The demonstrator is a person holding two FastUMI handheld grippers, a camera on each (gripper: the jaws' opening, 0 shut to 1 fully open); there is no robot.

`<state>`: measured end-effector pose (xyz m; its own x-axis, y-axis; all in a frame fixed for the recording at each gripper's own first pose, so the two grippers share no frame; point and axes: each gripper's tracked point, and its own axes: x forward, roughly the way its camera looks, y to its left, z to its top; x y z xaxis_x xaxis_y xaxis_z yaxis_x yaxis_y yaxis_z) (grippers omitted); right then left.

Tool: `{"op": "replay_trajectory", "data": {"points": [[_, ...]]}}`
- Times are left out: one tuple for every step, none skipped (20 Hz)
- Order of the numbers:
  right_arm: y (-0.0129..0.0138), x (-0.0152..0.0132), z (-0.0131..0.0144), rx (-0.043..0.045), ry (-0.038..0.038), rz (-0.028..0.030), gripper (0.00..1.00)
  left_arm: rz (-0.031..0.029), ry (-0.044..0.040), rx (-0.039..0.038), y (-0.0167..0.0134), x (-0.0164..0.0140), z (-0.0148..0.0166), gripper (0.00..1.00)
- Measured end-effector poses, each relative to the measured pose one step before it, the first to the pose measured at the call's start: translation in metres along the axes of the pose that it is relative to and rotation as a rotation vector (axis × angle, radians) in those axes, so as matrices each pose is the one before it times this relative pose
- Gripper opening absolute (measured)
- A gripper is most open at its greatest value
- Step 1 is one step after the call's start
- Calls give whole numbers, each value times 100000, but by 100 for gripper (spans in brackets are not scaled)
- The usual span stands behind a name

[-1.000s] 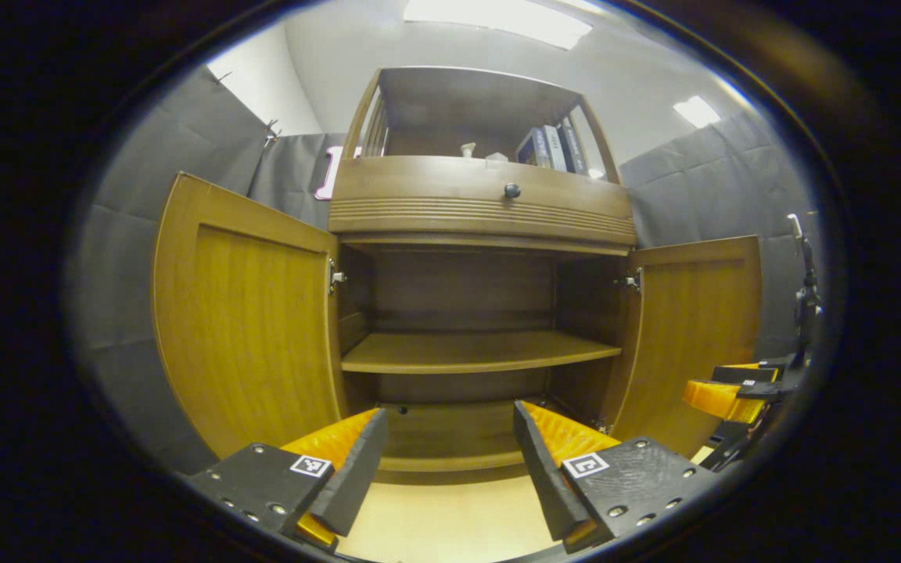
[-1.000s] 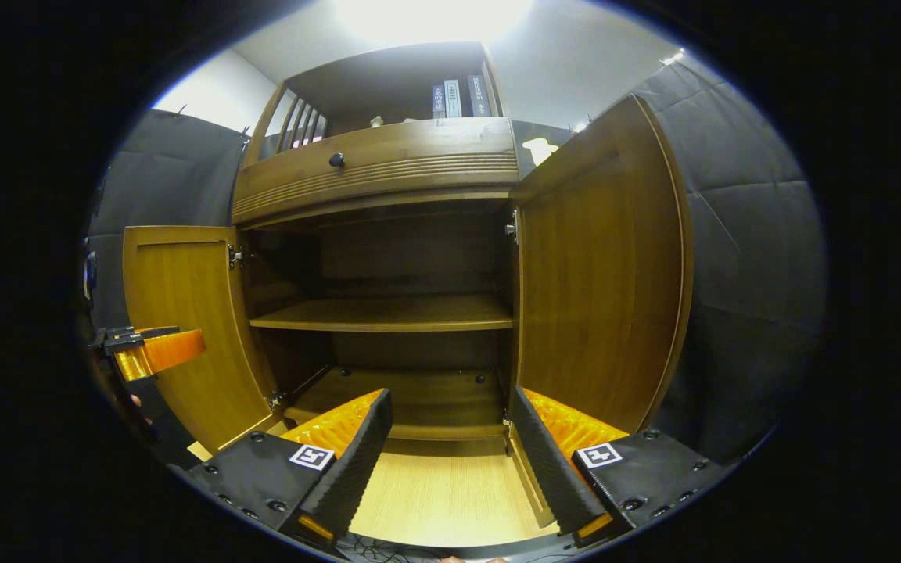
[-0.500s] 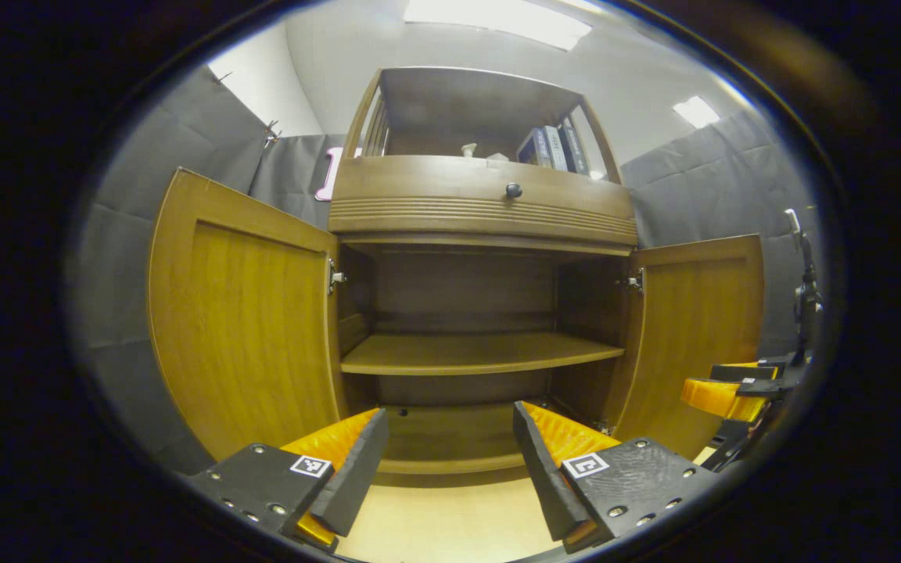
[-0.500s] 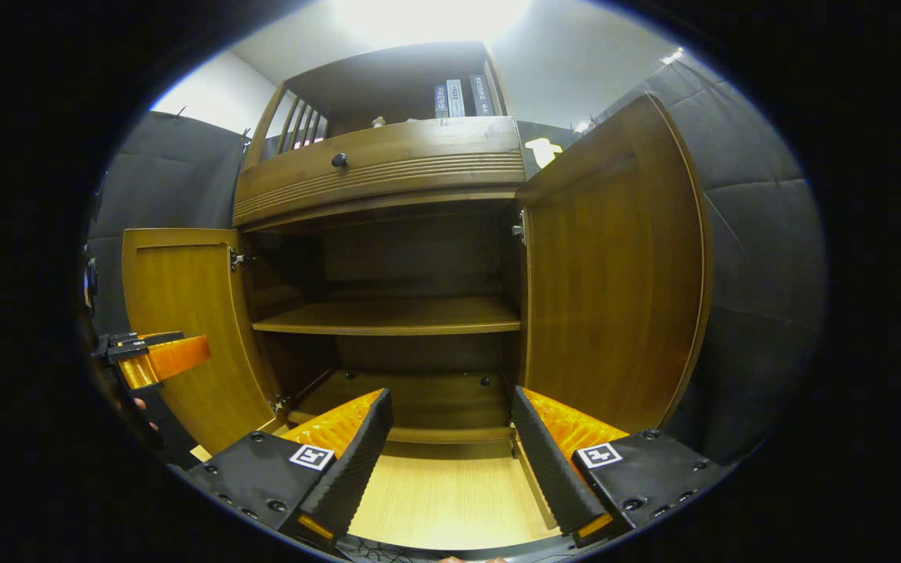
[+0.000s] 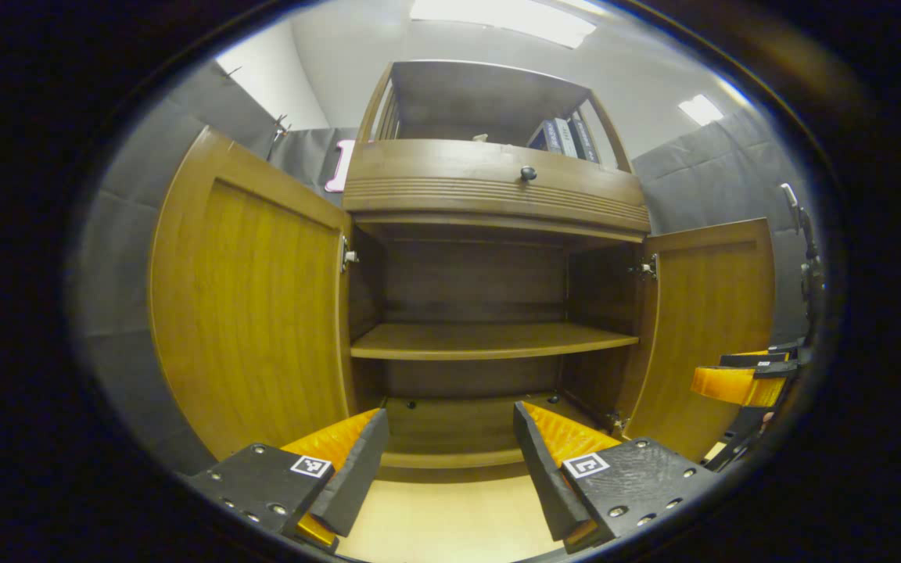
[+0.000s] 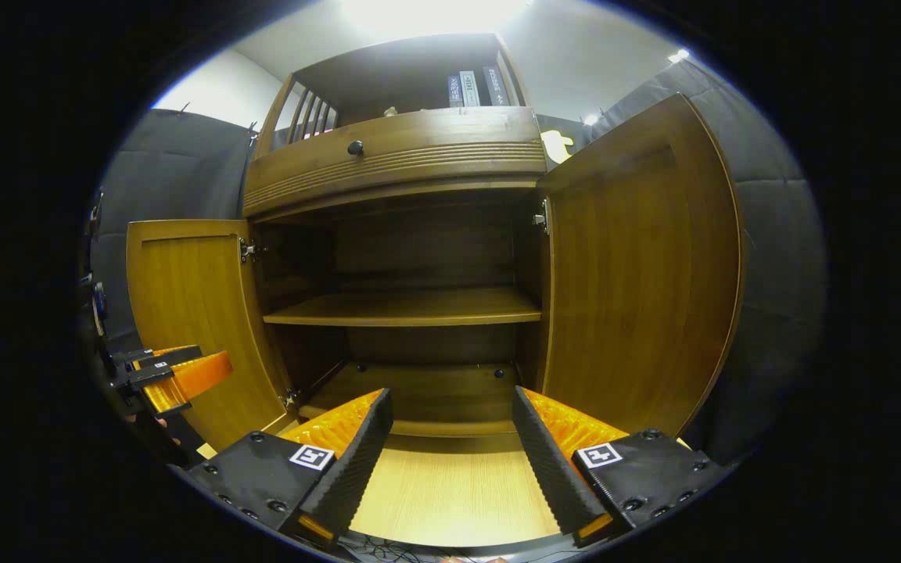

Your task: Open the right door of the double-door shoe cabinet with the right hand, and open the left door with the left hand.

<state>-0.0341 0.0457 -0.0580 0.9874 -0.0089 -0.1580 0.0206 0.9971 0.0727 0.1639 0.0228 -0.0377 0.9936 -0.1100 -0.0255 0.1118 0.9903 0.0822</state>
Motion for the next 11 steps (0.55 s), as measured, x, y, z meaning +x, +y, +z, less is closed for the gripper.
{"op": "replay_trajectory", "data": {"points": [[10, -73, 117, -546, 499, 41, 98, 1727, 110, -63, 500, 128, -258, 88], [29, -27, -10, -513, 1066, 142, 97, 1430, -501, 286, 365, 87, -75, 88], [158, -42, -223, -606, 1231, 668, 97, 710, -584, 24, 147, 161, -61, 88], [223, 50, -174, -903, 1151, 1062, 92, 457, -451, -178, 115, -112, -114, 89], [301, 73, -248, -1165, 1276, 1305, 97, 930, -177, -251, 301, -74, -249, 90], [197, 75, -204, -1340, 1021, 1628, 97, 1067, 281, -539, 257, -148, -178, 91], [-29, -11, -6, -1074, 394, 657, 93, 170, 1140, -149, 160, -211, -278, 92], [-280, -101, 233, -263, -823, 283, 93, -67, 1327, 826, 201, -250, -181, 93], [-152, -124, 267, 599, -1460, 613, 96, -418, 1480, 1385, 334, -461, -109, 94], [-68, -147, 156, 1171, -916, 1405, 96, -170, 947, 1397, 371, -498, 153, 94], [90, -123, -266, 1242, -127, 2690, 95, 619, 798, 1190, 386, -531, 85, 94]]}}
